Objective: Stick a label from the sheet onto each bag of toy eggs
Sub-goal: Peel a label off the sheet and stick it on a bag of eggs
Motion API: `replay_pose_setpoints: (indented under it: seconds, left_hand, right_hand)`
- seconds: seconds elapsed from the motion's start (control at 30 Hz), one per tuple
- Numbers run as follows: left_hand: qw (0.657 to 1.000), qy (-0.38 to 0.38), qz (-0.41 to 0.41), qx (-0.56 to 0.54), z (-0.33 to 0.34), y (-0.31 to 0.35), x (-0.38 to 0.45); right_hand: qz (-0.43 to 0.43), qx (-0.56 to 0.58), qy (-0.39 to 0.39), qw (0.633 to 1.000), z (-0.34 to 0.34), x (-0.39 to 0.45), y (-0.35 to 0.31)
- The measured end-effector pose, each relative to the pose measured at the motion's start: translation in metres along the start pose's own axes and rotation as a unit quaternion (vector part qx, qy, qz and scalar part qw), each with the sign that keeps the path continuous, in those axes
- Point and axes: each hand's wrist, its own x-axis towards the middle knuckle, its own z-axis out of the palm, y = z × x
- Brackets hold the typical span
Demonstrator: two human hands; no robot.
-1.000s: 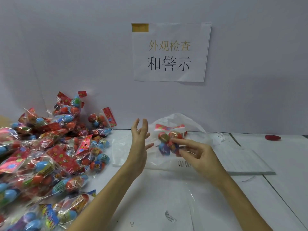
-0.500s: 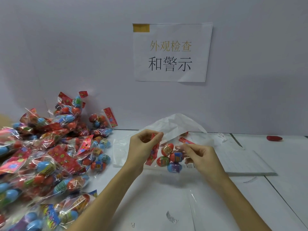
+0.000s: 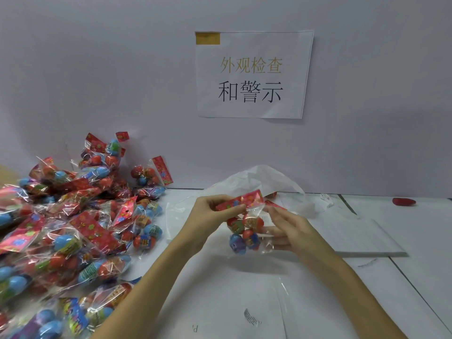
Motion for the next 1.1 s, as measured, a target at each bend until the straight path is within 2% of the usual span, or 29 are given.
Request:
replay_pose_setpoints:
  seconds: [0.13, 0.27, 0.4, 0.47, 0.53, 0.6, 0.67, 0.8, 0.97, 1.1]
  left_hand:
    - [1.0, -0.014, 0.012, 0.002, 0.009, 0.002, -0.004]
    - [0.996, -0.074, -0.011, -0.039, 0.007, 0.004, -0.006]
    - [0.996, -0.022, -0.025, -0.079, 0.01, 0.002, -0.005]
    - [0.998, -0.018, -0.013, -0.06, 0.009, 0.002, -0.006]
    - [0.999, -0.052, 0.009, -0.002, 0.008, 0.001, -0.008]
    - [0.997, -0.07, 0.025, 0.025, 0.013, 0.002, -0.009]
    - [0.997, -0.064, 0.032, 0.02, 0.02, 0.004, -0.01]
    - [0.997, -0.067, -0.01, -0.045, 0.022, 0.008, -0.01]
    - [0.991, -0.065, -0.022, -0.111, 0.019, 0.004, -0.009]
    - [0.983, -0.068, -0.032, -0.169, 0.021, 0.005, -0.008]
  right_hand:
    - [-0.056, 0.008, 0.039, 0.998, 0.006, 0.001, 0.004]
    - [-0.068, 0.053, 0.086, 0.993, 0.002, 0.004, 0.008]
    - [-0.056, 0.081, 0.049, 0.994, 0.005, 0.005, 0.011]
    - [-0.075, 0.083, 0.031, 0.993, 0.009, 0.004, 0.011]
    - [-0.101, 0.056, 0.036, 0.993, 0.007, 0.005, 0.014]
    - [-0.121, -0.025, 0.045, 0.991, 0.006, 0.007, 0.015]
    - [-0.136, -0.095, 0.095, 0.982, 0.004, 0.009, 0.018]
    - [-0.173, -0.022, 0.195, 0.965, -0.001, 0.01, 0.016]
    - [-0.117, -0.001, 0.171, 0.978, 0.003, 0.008, 0.013]
    - [-0.093, 0.022, 0.196, 0.976, 0.002, 0.006, 0.005]
